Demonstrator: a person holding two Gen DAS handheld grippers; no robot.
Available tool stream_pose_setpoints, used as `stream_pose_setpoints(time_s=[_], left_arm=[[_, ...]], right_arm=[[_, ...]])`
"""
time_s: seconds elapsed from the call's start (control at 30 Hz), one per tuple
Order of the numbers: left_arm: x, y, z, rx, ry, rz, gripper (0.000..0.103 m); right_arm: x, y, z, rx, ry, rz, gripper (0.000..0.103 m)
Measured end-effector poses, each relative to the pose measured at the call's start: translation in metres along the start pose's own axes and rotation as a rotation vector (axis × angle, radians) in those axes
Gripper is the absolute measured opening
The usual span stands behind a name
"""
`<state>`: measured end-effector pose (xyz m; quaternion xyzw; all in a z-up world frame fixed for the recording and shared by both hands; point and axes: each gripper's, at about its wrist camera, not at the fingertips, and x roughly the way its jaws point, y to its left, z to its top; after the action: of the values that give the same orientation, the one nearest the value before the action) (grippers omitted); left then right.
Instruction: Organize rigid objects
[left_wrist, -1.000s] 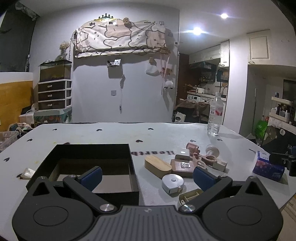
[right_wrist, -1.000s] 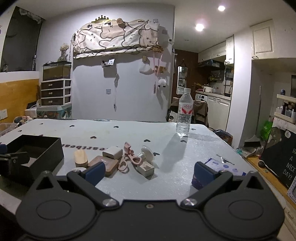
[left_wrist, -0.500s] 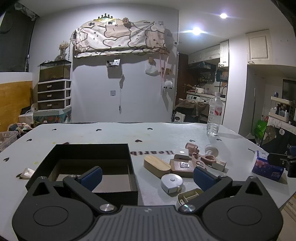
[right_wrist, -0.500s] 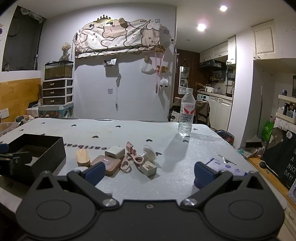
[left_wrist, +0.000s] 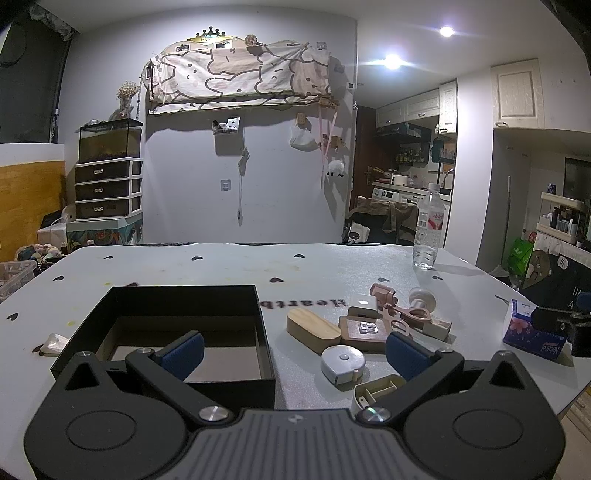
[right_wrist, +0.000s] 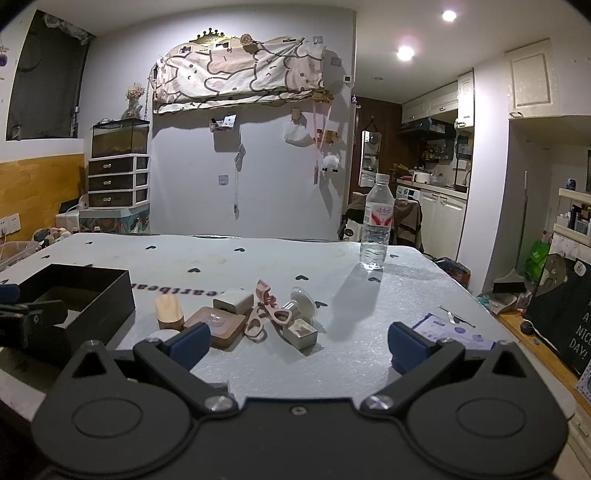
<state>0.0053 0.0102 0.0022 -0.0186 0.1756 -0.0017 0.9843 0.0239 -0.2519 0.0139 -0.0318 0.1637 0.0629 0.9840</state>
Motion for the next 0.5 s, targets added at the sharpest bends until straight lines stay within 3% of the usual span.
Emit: stream_pose_setpoints(time_s=[0.5], left_arm=[[-0.0004, 0.0, 0.0, 0.0, 0.0, -0.001, 0.103]], right_arm=[[-0.0008, 0.0017, -0.0003, -0.002, 0.0, 0.002, 0.103]])
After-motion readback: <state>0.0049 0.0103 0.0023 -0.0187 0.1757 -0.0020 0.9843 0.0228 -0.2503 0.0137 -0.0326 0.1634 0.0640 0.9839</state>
